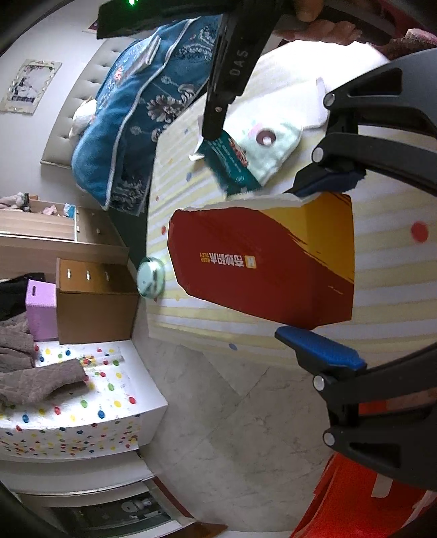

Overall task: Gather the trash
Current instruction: 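Grasp the green wrapper with the right gripper while the left holds the box, then carry box and wrapper over the wastebasket and open both grippers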

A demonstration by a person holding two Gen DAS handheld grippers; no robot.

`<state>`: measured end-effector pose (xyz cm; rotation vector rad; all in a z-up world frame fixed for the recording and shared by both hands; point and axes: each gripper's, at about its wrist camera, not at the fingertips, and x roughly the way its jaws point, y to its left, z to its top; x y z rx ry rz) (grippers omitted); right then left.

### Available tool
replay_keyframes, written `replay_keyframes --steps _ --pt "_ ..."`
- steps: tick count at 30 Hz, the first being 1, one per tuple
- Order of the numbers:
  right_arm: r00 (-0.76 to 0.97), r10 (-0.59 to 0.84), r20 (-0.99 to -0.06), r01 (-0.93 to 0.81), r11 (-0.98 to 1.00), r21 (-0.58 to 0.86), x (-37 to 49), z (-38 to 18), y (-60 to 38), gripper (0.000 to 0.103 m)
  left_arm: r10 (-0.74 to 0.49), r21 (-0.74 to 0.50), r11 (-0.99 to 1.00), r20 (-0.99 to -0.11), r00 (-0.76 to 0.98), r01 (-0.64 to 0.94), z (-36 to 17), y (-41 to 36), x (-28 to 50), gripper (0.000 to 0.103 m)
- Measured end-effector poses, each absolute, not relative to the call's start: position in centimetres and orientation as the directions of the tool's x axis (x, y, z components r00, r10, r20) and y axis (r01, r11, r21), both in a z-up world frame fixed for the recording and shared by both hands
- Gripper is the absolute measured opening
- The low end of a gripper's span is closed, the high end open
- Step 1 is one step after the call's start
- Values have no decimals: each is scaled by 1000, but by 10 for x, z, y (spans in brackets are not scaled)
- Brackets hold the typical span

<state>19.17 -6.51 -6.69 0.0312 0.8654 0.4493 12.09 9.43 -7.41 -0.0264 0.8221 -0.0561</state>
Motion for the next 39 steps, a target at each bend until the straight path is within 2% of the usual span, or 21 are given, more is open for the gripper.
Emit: replay_keyframes --steps 8,19,31,39 --pt "644 317 -697 -322 938 129 142 -38 -114 2 -122 -54 992 -695 708 118 -50 46 93 69" --pt "708 181 -683 -146 983 109 73 -20 -217 2 -297 -66 934 -694 656 352 -49 -80 63 69" --pt "711 -14 -703 151 979 134 -1 -45 -362 2 -479 -31 760 -702 527 649 -60 -253 39 69" --pt "661 -113 -742 302 945 125 -31 -74 -442 2 -537 -58 650 -741 403 758 -89 -336 28 69"
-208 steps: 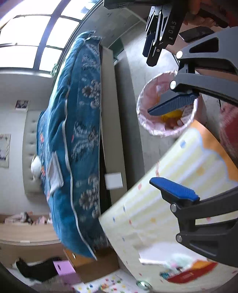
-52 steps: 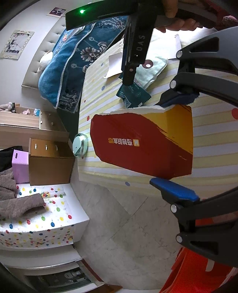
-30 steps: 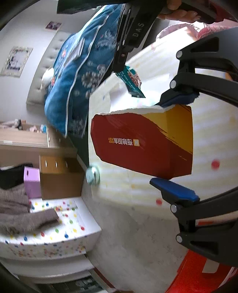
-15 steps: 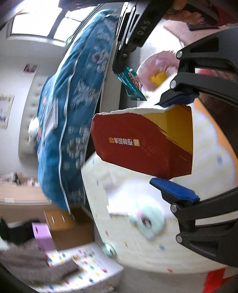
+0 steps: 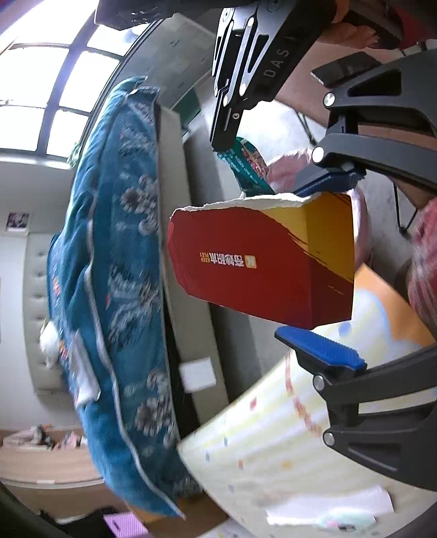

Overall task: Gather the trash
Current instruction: 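Carry box and wrapper over the wastebasket and open both grippers, then move both tools back over the table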

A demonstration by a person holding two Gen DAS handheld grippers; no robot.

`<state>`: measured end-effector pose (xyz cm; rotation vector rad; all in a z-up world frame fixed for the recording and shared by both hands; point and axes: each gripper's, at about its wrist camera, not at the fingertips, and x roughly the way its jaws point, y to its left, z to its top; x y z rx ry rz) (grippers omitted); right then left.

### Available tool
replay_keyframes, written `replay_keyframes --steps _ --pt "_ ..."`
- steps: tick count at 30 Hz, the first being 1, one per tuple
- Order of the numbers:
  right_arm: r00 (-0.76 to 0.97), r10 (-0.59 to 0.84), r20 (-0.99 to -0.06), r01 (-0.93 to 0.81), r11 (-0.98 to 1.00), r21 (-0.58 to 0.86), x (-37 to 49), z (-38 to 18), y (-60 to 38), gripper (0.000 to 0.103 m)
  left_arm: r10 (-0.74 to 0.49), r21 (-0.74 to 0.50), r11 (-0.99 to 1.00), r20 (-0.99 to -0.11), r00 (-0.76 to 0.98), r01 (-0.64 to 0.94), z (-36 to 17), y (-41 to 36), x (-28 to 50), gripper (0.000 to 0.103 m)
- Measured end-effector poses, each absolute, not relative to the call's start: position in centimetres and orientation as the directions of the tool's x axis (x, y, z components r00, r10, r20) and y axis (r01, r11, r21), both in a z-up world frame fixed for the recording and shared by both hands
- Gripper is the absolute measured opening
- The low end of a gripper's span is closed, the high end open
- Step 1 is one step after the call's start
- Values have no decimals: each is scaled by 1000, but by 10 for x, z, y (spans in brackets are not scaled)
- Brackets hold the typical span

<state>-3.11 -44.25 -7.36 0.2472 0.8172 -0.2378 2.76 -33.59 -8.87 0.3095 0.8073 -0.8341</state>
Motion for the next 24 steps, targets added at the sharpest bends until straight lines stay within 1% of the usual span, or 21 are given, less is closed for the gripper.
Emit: replay_keyframes --steps 4,8,9,10,11,12,17,19,24 --pt "642 -120 -757 335 932 137 -36 -90 -478 2 -535 -75 623 -767 354 779 -105 -362 32 69" --pt "624 -117 -773 351 925 143 -35 -101 -494 3 -520 -70 615 -784 337 785 -113 -377 39 69" --pt "618 -116 -777 358 922 147 -34 -105 -499 4 -516 -65 614 -788 337 787 -115 -380 40 72" --pt "612 -115 -782 366 918 152 -32 -109 -504 7 -514 -63 612 -789 337 788 -116 -381 42 78" --pt "608 -112 -786 368 917 154 -30 -111 -504 7 -511 -53 612 -788 343 789 -117 -383 42 82" --pt "600 -105 -793 372 914 161 -28 -115 -506 8 -510 -49 613 -787 347 789 -116 -383 42 83" --pt "586 -104 -804 402 898 176 -27 -121 -513 21 -500 -25 613 -787 363 790 -114 -375 42 84" --pt "591 -107 -799 408 895 182 -30 -119 -512 23 -497 -28 627 -784 372 779 -110 -365 43 84" --pt "618 -113 -778 416 887 201 -40 -112 -507 24 -495 -28 666 -764 414 745 -96 -336 41 84"
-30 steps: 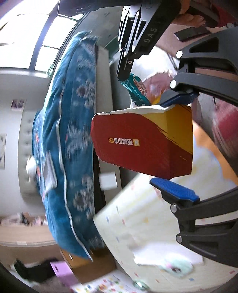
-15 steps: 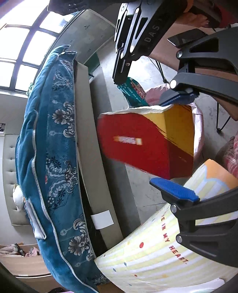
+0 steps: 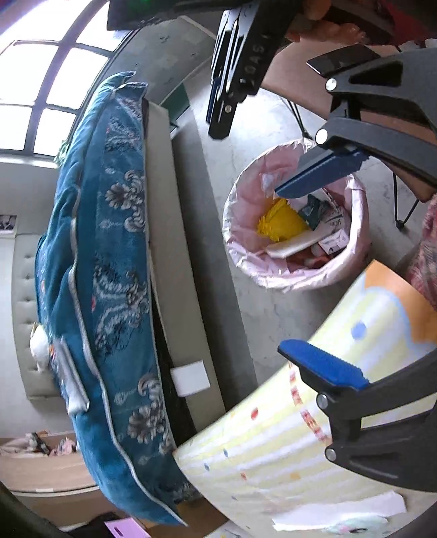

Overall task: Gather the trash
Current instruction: 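Move both tools back over the table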

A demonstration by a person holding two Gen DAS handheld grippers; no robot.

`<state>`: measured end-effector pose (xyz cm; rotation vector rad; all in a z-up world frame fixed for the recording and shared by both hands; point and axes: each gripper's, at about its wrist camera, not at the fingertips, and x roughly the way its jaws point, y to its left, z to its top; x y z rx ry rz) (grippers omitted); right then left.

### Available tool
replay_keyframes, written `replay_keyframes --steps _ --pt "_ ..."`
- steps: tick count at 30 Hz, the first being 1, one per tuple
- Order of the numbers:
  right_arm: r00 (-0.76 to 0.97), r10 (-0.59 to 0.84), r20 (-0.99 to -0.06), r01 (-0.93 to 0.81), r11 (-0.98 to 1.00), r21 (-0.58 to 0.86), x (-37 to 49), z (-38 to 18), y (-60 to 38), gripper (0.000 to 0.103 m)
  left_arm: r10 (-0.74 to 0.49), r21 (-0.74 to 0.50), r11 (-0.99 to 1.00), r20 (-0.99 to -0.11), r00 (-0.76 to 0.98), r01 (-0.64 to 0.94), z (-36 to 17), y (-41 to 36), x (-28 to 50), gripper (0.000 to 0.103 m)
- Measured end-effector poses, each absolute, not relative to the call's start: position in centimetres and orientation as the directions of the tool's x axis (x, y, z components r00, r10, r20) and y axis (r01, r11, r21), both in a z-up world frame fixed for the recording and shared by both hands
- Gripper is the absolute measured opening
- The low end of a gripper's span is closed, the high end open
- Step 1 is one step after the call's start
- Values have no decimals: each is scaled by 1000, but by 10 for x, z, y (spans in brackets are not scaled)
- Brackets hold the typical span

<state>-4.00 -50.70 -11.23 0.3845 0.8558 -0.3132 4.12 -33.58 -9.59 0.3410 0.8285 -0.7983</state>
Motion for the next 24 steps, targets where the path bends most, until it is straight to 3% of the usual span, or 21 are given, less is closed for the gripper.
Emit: replay_keyframes --steps 11,24 --pt "661 -54 -748 324 920 220 -45 -78 -460 30 -452 -54 789 -726 518 612 -69 -246 43 84" --pt "660 56 -749 112 979 172 -2 -56 -349 39 -289 -51 929 -720 630 368 -67 -106 58 84"
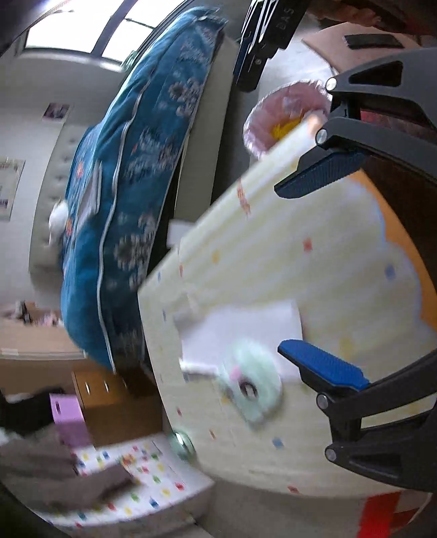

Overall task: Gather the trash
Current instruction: 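Move both tools back over the table, then grasp the mint-green eye mask with the left gripper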

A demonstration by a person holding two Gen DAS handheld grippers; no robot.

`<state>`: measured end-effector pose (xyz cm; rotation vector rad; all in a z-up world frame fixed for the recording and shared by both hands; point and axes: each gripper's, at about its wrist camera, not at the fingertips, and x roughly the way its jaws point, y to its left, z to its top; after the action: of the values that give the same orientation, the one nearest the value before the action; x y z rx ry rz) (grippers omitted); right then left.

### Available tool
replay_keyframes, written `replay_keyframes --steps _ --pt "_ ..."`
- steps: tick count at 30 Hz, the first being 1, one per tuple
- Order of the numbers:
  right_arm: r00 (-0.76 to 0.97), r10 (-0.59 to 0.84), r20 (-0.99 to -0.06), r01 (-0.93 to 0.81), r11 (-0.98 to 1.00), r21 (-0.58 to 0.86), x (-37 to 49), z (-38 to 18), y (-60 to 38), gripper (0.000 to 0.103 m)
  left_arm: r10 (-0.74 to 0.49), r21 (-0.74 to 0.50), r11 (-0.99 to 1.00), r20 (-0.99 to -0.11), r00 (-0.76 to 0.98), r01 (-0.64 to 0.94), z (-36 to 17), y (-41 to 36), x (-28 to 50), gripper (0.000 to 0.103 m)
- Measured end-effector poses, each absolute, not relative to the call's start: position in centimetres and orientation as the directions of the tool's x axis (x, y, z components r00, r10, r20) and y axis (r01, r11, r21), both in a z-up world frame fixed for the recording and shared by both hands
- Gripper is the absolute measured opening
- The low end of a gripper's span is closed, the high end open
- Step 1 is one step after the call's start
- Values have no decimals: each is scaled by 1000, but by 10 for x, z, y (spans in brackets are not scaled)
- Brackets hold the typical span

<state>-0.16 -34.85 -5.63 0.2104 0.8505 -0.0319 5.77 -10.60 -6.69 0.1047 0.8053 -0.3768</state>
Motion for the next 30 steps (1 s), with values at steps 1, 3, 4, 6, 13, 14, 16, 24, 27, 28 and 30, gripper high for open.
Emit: replay_keyframes --steps 1,3,4,6,13,14,16,24,27,28,30 --pt "659 64 -749 96 981 169 2 -56 -340 39 -269 -47 939 -719 640 342 -67 -94 60 84" --pt "657 80 -749 61 985 160 10 -54 -321 40 -232 -41 955 -718 657 293 -67 -71 64 84" --pt "656 87 -749 47 987 156 14 -54 -313 40 -217 -39 961 -716 663 273 -67 -63 66 84" --pt "652 109 -750 6 989 149 25 -54 -290 40 -188 -35 972 -714 674 233 -69 -46 69 84" --pt "644 144 -751 -70 989 130 53 -55 -245 46 -126 -48 990 -727 675 133 -75 -7 90 84" --pt "645 148 -749 -80 989 126 59 -56 -238 49 -118 -44 991 -728 676 126 -76 -5 93 84" --pt "644 157 -749 -97 988 123 73 -59 -226 52 -102 -37 993 -727 679 110 -76 -3 101 91" --pt "630 178 -756 -114 984 137 103 -68 -215 54 -67 6 994 -745 664 106 -84 -26 144 96" --pt "621 181 -763 -110 984 143 112 -72 -218 54 -54 23 994 -759 649 110 -92 -40 162 96" --pt "619 181 -764 -109 983 145 114 -73 -219 54 -46 33 993 -765 643 110 -95 -46 169 96" --pt "614 179 -769 -100 984 149 119 -78 -223 54 -24 54 993 -781 624 105 -103 -53 181 96"
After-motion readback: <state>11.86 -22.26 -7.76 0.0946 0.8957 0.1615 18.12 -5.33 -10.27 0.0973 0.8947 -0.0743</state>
